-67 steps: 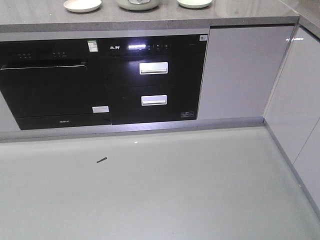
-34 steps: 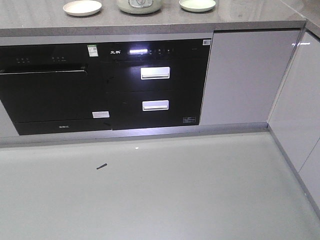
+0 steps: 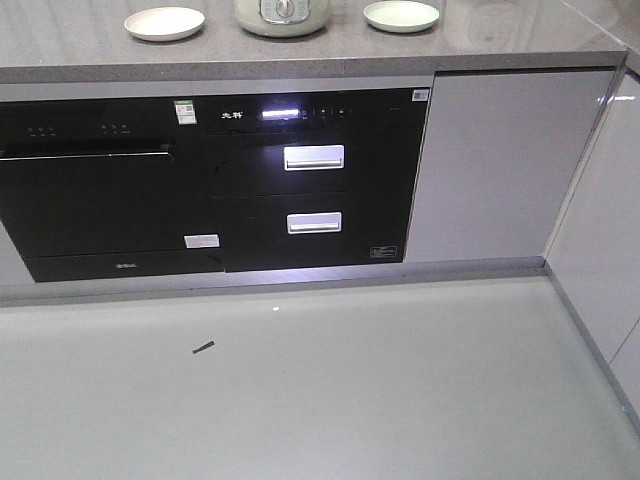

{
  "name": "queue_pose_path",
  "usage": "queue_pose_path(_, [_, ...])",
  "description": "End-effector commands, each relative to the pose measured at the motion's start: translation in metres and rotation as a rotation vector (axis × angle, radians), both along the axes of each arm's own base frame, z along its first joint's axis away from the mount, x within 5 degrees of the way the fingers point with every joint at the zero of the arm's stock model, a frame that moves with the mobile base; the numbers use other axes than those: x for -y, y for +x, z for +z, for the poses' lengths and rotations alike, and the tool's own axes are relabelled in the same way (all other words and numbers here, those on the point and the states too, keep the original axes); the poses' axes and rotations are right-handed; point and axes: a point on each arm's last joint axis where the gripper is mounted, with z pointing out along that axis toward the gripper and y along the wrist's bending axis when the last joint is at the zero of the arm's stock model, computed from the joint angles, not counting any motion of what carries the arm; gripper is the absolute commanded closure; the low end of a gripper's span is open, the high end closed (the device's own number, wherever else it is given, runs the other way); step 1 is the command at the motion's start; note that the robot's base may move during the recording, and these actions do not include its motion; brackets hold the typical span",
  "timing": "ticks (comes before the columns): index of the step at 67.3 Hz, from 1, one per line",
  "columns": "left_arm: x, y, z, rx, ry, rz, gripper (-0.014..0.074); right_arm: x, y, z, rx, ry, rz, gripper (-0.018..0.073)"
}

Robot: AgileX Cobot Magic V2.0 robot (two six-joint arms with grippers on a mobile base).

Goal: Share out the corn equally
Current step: 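Continue driving closer to the counter, centering on the corn pot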

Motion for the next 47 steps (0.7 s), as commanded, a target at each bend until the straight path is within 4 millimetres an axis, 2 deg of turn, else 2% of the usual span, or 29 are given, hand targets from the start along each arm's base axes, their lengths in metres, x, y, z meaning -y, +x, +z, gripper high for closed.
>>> queue_pose_path(1, [0.0003, -0.0031, 0.0129, 0.103, -0.007, -0.004, 0.0603, 0.0007, -0.0003, 0.0048, 0.074, -0.007, -0.01, 0.0565])
queue_pose_path(47, [0.0003, -0.0031, 0.0129, 0.103, -0.007, -0.004, 0.0603, 0.0007, -0.0003, 0.0048, 0.074, -0.007, -0.01, 0.0565])
